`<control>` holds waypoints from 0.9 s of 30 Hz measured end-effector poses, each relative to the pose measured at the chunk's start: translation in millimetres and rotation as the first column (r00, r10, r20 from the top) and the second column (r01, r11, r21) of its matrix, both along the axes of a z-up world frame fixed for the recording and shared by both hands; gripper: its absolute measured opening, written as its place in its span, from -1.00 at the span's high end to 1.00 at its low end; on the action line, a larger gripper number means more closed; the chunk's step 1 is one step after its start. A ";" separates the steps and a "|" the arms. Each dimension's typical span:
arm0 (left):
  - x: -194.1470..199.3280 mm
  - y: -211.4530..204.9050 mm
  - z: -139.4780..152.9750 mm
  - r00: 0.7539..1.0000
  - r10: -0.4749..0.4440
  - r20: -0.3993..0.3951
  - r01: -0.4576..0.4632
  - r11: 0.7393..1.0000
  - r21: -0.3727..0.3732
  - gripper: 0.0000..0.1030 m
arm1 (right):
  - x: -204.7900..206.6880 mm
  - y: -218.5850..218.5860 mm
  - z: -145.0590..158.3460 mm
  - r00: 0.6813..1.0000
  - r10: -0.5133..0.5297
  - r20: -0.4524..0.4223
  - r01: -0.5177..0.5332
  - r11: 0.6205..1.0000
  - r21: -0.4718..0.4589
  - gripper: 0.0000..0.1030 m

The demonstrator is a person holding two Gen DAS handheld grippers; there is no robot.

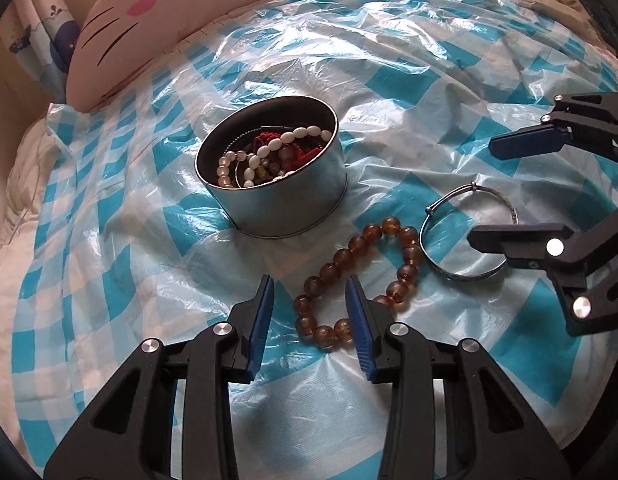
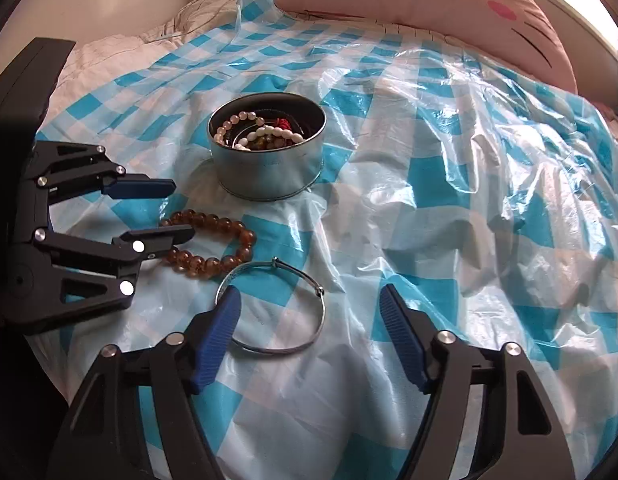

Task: Organize jewelry
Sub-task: 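Close the left tool on the brown bead bracelet while the right tool grasps the silver bangle, then carry the brown bracelet and silver bangle over the tin and open both tools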

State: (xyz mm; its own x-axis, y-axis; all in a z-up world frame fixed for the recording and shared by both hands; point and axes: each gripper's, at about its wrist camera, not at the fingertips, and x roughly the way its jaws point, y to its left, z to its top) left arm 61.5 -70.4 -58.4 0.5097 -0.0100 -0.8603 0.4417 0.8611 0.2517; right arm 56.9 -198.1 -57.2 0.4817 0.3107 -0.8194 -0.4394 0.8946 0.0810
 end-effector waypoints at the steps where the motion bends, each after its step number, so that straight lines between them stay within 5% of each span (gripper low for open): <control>1: 0.3 -0.8 -1.9 1.000 -0.002 -0.006 0.002 1.000 0.007 0.41 | 3.0 0.6 -3.1 1.000 0.000 -0.017 0.001 1.000 0.013 -0.10; 9: 0.7 -1.4 -4.9 0.998 -0.012 -0.063 0.009 0.999 -0.052 0.74 | 6.5 -7.8 -9.7 0.998 -0.004 -0.062 0.008 0.998 0.068 0.25; 14: 1.4 3.4 -2.4 0.995 0.004 -0.104 -0.016 0.994 -0.108 0.80 | -0.5 14.6 -15.3 0.999 0.045 -0.007 -0.046 0.993 -0.104 0.29; 16: 3.1 10.8 4.0 0.992 0.022 -0.127 -0.045 0.983 -0.177 0.80 | -6.2 17.9 -11.4 0.998 0.057 0.011 -0.055 0.991 -0.125 0.61; 20: 5.0 27.9 23.1 0.988 0.034 -0.154 -0.089 0.927 -0.364 0.81 | -7.7 -4.1 -1.7 0.999 0.023 -0.032 -0.022 0.999 0.031 0.88; 27: 0.9 45.1 48.3 0.991 0.026 -0.130 -0.094 0.825 -0.557 0.81 | -13.5 -31.7 13.9 0.996 -0.028 -0.086 0.052 0.958 0.283 0.89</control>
